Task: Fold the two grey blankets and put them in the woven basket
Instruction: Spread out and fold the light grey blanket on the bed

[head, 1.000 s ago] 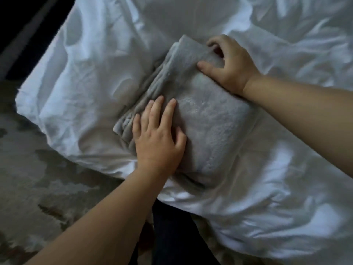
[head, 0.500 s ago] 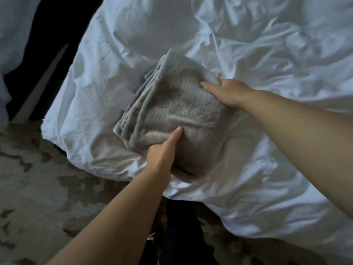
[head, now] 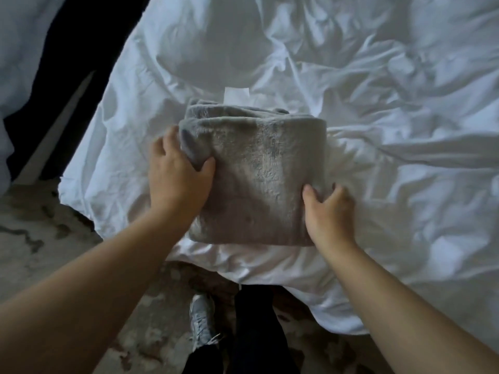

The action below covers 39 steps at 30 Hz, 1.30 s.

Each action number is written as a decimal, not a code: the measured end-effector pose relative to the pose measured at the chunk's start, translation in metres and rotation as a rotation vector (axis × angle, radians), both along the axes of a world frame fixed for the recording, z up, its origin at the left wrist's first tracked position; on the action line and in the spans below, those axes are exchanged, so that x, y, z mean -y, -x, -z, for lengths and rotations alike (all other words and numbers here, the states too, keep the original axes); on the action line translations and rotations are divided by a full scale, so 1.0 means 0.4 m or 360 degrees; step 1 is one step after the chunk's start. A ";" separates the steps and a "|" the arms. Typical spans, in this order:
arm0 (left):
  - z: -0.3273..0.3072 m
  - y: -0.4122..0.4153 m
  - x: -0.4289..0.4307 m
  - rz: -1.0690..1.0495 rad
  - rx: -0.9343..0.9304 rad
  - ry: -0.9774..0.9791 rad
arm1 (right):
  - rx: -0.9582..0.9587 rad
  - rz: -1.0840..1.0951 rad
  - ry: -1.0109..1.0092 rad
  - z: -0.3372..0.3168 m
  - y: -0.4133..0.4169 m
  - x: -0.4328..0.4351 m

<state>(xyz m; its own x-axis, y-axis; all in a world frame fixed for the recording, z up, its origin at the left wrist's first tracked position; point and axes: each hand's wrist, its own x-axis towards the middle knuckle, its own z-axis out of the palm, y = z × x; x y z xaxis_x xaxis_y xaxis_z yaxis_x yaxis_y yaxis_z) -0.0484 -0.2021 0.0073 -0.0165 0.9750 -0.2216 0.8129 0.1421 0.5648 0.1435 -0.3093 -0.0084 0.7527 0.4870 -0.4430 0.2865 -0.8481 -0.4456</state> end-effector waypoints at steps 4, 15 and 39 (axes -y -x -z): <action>-0.020 -0.053 0.059 0.0523 -0.0149 -0.0459 | 0.0599 -0.0703 -0.0609 -0.049 0.069 -0.083; 0.181 -0.091 -0.087 0.0761 -0.0523 -0.0199 | 0.0743 -0.1113 -0.0085 0.162 0.027 -0.210; 0.289 -0.072 -0.135 0.0737 -0.0113 -0.0416 | 0.0816 -0.1020 -0.0404 0.265 0.004 -0.250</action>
